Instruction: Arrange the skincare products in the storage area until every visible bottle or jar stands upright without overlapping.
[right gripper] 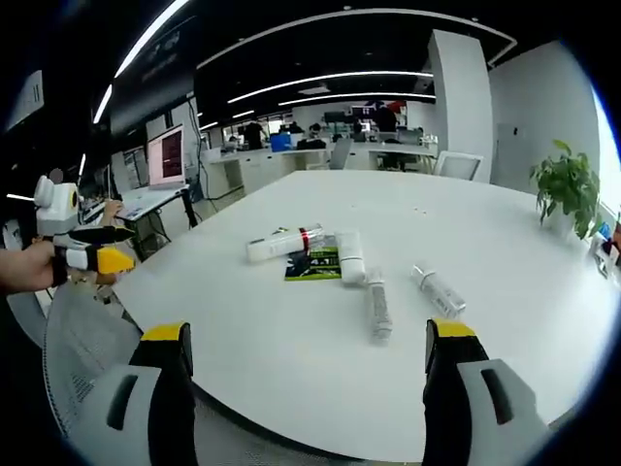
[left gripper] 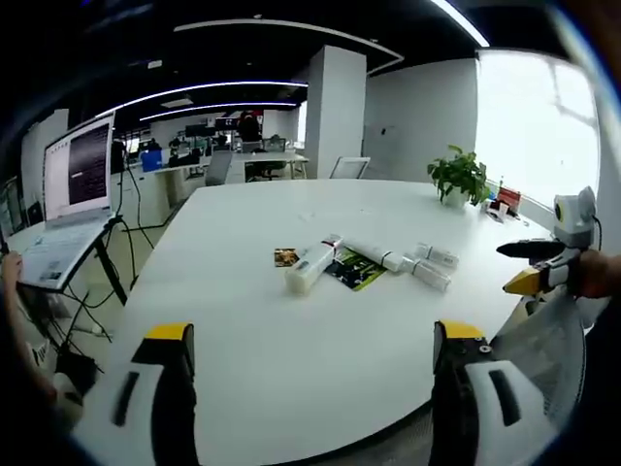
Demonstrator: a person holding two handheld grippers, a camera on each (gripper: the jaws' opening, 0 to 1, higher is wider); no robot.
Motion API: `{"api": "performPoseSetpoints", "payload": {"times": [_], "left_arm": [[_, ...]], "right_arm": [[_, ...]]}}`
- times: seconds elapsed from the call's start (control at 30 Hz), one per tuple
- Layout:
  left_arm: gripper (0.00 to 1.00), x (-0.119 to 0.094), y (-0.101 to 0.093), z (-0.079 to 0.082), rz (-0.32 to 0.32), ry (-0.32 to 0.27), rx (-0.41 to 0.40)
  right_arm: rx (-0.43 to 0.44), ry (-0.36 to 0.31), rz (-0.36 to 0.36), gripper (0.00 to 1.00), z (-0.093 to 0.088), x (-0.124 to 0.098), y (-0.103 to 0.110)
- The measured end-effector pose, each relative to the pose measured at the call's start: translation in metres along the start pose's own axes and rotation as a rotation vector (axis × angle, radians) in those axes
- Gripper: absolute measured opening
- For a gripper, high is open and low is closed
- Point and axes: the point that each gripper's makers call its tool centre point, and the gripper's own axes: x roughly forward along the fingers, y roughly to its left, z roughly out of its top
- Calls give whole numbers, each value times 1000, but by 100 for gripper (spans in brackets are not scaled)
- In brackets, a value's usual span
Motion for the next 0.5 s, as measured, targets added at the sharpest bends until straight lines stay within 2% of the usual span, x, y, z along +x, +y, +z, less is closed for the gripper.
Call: {"api": "performPoseSetpoints", "payload": {"times": [0.23,0.5], "left_arm": [[96,1,9,0,11,2,-5],[95,1,7,-4,11,12,-28]], "right_arm": [[13,4,13,100,1,1,2],[25,6,10,99,0,1,1]]}}
